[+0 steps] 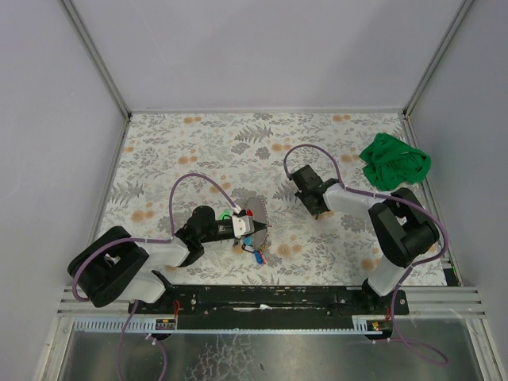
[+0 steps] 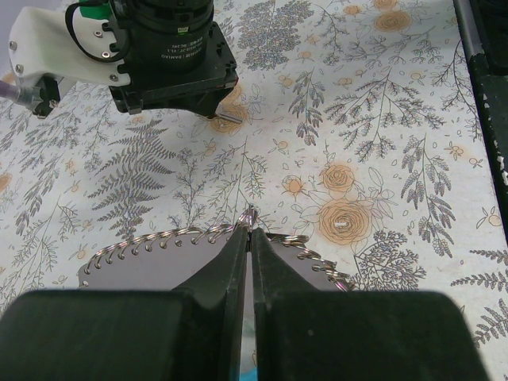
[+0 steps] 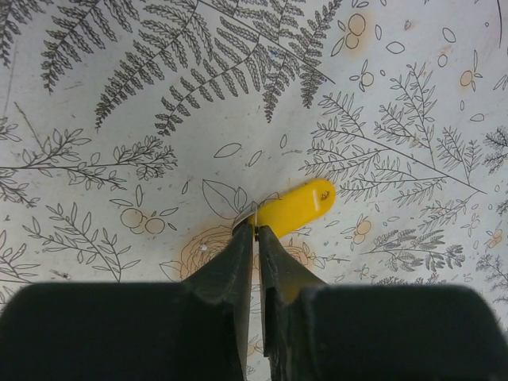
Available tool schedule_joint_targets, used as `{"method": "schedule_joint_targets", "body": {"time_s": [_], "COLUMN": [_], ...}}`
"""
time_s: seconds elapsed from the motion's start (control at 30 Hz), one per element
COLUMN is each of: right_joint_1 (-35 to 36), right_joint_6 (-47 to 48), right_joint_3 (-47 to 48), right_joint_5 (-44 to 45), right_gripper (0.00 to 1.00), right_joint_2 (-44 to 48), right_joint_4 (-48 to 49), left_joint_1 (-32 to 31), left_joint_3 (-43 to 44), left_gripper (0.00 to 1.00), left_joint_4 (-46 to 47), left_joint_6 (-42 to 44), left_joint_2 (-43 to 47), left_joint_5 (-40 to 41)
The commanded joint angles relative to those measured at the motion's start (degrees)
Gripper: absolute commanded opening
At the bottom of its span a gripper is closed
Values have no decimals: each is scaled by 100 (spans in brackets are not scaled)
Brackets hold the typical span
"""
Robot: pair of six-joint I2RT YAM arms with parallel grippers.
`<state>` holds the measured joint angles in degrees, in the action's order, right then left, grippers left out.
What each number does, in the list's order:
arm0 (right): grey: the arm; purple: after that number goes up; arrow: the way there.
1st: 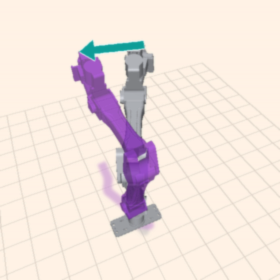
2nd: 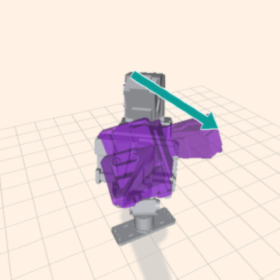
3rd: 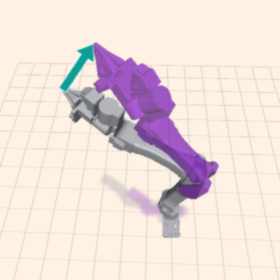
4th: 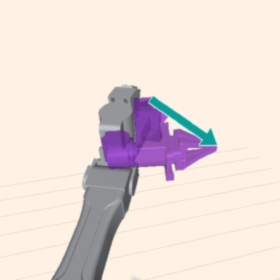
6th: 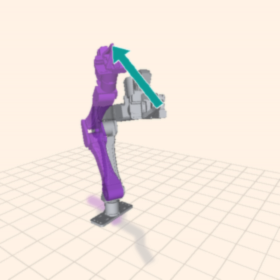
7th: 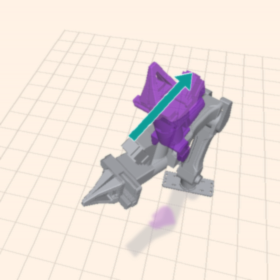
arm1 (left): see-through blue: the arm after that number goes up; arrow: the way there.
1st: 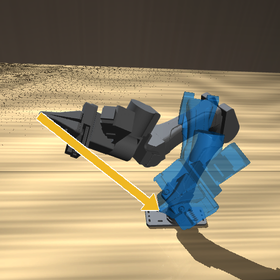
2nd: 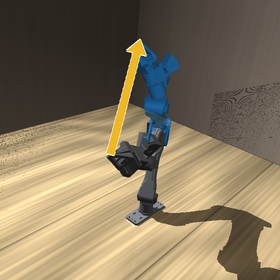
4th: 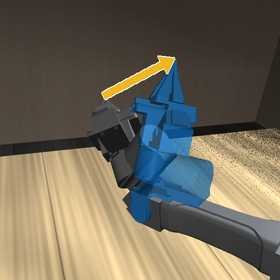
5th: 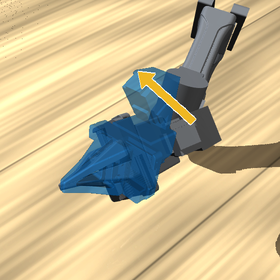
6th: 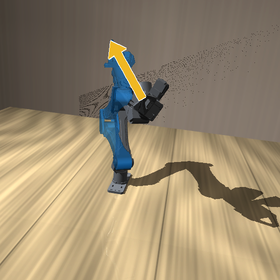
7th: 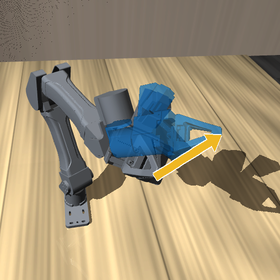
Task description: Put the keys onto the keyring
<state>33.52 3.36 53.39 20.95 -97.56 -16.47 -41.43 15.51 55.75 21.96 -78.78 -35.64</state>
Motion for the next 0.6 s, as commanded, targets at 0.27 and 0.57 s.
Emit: {"method": "schedule_joint_targets", "body": {"time_s": [0.27, 0.57], "right_joint_1": [-64, -49], "right_joint_6": [-468, -818], "right_joint_3": [611, 1031], "right_joint_5": [-1119, -1960], "right_gripper": [2, 2], "right_joint_2": [92, -101], "right_joint_4": [-813, -1292], "left_joint_1": [-19, -16], "left_joint_3": [75, 75], "left_gripper": [0, 0], "left_joint_4": [265, 258], "left_joint_6": [7, -3], "left_joint_2": [112, 110], "left_joint_5": [-84, -104]}}
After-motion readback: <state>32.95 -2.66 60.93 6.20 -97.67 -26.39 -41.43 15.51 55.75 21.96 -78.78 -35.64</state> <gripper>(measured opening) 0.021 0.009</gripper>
